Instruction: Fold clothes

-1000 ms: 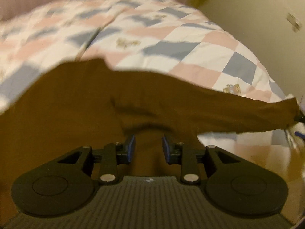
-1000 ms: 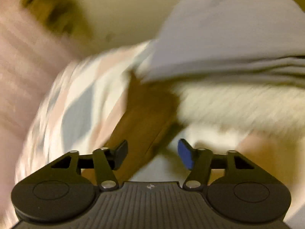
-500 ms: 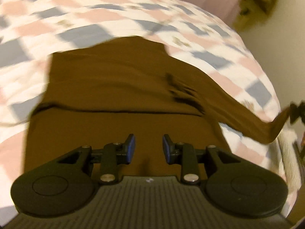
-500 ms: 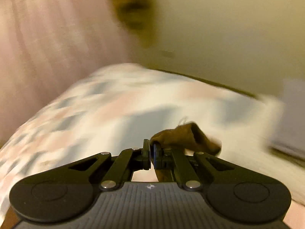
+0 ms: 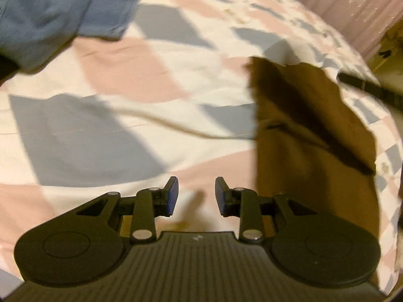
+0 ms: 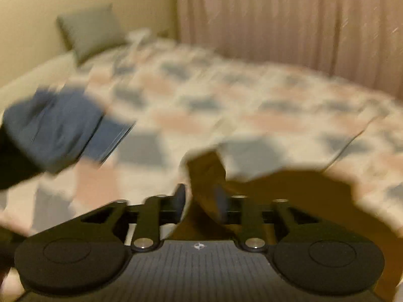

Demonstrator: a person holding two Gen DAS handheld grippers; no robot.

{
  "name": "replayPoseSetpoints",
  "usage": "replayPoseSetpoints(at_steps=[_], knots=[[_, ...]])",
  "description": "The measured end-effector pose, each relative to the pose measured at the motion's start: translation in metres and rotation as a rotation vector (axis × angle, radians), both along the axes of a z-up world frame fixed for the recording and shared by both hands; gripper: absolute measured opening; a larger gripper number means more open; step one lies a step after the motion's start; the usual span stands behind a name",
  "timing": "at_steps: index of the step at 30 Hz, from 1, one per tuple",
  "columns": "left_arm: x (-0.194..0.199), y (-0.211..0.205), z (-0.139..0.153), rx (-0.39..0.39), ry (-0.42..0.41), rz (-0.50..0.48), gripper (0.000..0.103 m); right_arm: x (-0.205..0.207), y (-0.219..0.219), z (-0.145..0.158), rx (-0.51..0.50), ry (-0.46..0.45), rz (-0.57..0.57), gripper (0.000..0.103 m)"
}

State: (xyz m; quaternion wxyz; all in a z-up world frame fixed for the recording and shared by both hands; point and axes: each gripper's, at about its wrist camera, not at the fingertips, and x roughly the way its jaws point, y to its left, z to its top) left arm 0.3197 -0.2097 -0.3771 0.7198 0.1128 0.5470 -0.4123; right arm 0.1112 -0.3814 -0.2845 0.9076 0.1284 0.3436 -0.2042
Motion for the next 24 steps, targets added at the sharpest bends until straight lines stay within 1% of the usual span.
replayPoseSetpoints(at_steps=[1, 2, 4, 5, 7, 8, 9, 10, 12, 13, 14, 17, 19, 20, 21, 22, 23, 24], knots=[[0.007, 0.005, -0.004, 0.003, 0.009, -0.005, 0.026, 0.001, 0.018, -0.009, 0.019, 0.018, 0.013, 0.060], [0.013, 0.006, -0.008, -0.003, 0.022, -0.013, 0.027, -0.003, 0.025, -0.014, 0.040, 0.042, -0.001, 0.068], [0.021, 0.001, -0.011, -0.035, 0.056, -0.021, 0.030, -0.015, 0.034, -0.024, 0.082, 0.093, -0.040, 0.069], [0.026, -0.005, -0.011, -0.069, 0.089, -0.019, 0.033, -0.021, 0.039, -0.028, 0.103, 0.118, -0.060, 0.070], [0.032, -0.024, -0.011, -0.146, 0.157, -0.011, 0.040, -0.047, 0.040, -0.033, 0.147, 0.169, -0.151, 0.070], [0.035, -0.035, -0.011, -0.183, 0.184, -0.010, 0.044, -0.061, 0.040, -0.035, 0.169, 0.195, -0.199, 0.070], [0.038, -0.047, -0.012, -0.214, 0.201, -0.015, 0.049, -0.070, 0.039, -0.040, 0.189, 0.206, -0.252, 0.070], [0.040, -0.060, -0.013, -0.240, 0.211, -0.022, 0.050, -0.079, 0.038, -0.044, 0.208, 0.213, -0.307, 0.070], [0.045, -0.096, -0.015, -0.267, 0.193, -0.050, 0.054, -0.106, 0.023, -0.047, 0.249, 0.207, -0.418, 0.071], [0.047, -0.113, -0.018, -0.271, 0.167, -0.068, 0.058, -0.120, 0.017, -0.046, 0.270, 0.198, -0.464, 0.071], [0.049, -0.129, -0.021, -0.269, 0.145, -0.084, 0.065, -0.133, 0.010, -0.047, 0.292, 0.190, -0.508, 0.071], [0.057, -0.170, -0.040, -0.227, 0.125, -0.128, 0.065, -0.161, -0.005, -0.052, 0.336, 0.178, -0.613, 0.071], [0.060, -0.185, -0.050, -0.224, 0.162, -0.164, 0.061, -0.174, -0.013, -0.053, 0.345, 0.174, -0.658, 0.071], [0.060, -0.192, -0.054, -0.220, 0.172, -0.184, 0.050, -0.179, -0.015, -0.054, 0.348, 0.175, -0.677, 0.071], [0.060, -0.196, -0.055, -0.214, 0.170, -0.188, 0.025, -0.180, -0.017, -0.057, 0.348, 0.178, -0.691, 0.071], [0.059, -0.197, -0.054, -0.218, 0.172, -0.189, 0.015, -0.184, -0.019, -0.058, 0.348, 0.182, -0.702, 0.071], [0.058, -0.195, -0.051, -0.230, 0.170, -0.184, 0.009, -0.186, -0.022, -0.060, 0.348, 0.184, -0.711, 0.071], [0.056, -0.190, -0.046, -0.247, 0.156, -0.176, 0.008, -0.190, -0.024, -0.059, 0.347, 0.184, -0.716, 0.071]])
